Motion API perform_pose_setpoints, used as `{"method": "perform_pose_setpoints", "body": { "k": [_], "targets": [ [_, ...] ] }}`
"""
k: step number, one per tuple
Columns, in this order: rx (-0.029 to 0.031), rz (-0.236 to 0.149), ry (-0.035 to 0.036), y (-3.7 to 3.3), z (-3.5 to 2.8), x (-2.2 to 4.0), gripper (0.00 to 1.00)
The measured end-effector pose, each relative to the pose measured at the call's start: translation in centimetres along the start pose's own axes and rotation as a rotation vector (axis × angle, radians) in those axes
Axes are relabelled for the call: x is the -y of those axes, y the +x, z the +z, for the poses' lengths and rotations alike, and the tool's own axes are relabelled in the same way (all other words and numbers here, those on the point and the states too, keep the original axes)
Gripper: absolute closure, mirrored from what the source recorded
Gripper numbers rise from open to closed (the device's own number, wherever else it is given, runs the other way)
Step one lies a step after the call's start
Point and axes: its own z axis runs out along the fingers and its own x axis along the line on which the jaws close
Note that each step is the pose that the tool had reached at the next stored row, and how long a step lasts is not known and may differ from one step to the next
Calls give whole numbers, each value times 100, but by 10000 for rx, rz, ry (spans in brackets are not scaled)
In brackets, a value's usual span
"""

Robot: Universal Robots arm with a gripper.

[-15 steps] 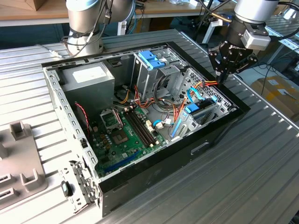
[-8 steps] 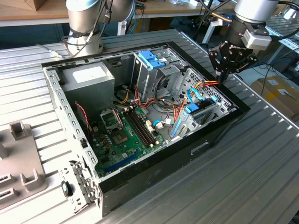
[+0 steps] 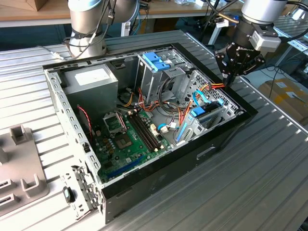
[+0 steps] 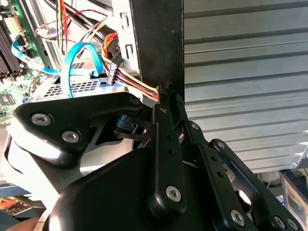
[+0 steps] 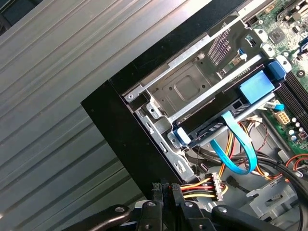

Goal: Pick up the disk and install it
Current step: 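Insert the second disk wire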

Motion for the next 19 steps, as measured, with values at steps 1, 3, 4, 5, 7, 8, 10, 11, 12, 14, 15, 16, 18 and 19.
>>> {"method": "perform_pose_setpoints", "body": {
  "k": [1, 3, 4, 5, 7, 8, 10, 11, 12, 14, 15, 16, 18, 19],
  "targets": [
    [-1, -77, 9, 0, 1, 0, 79],
    [-3, -235, 28, -1, 3, 0, 79],
    [-3, -247, 30, -1, 3, 0, 79],
    [-4, -249, 30, 0, 2, 0, 79],
    [-4, -251, 30, 0, 2, 0, 79],
    [-4, -252, 30, 0, 2, 0, 79],
    [-4, -254, 30, 0, 2, 0, 79],
    [-4, -255, 30, 0, 2, 0, 80],
    [-5, -256, 30, 0, 2, 0, 84],
    [-4, -258, 30, 0, 2, 0, 84],
    [-4, -259, 30, 0, 2, 0, 84],
    [-5, -259, 31, 0, 2, 0, 84],
    [-4, -261, 31, 0, 2, 0, 84],
    [-3, -261, 32, 0, 0, 0, 84]
  ]
}}
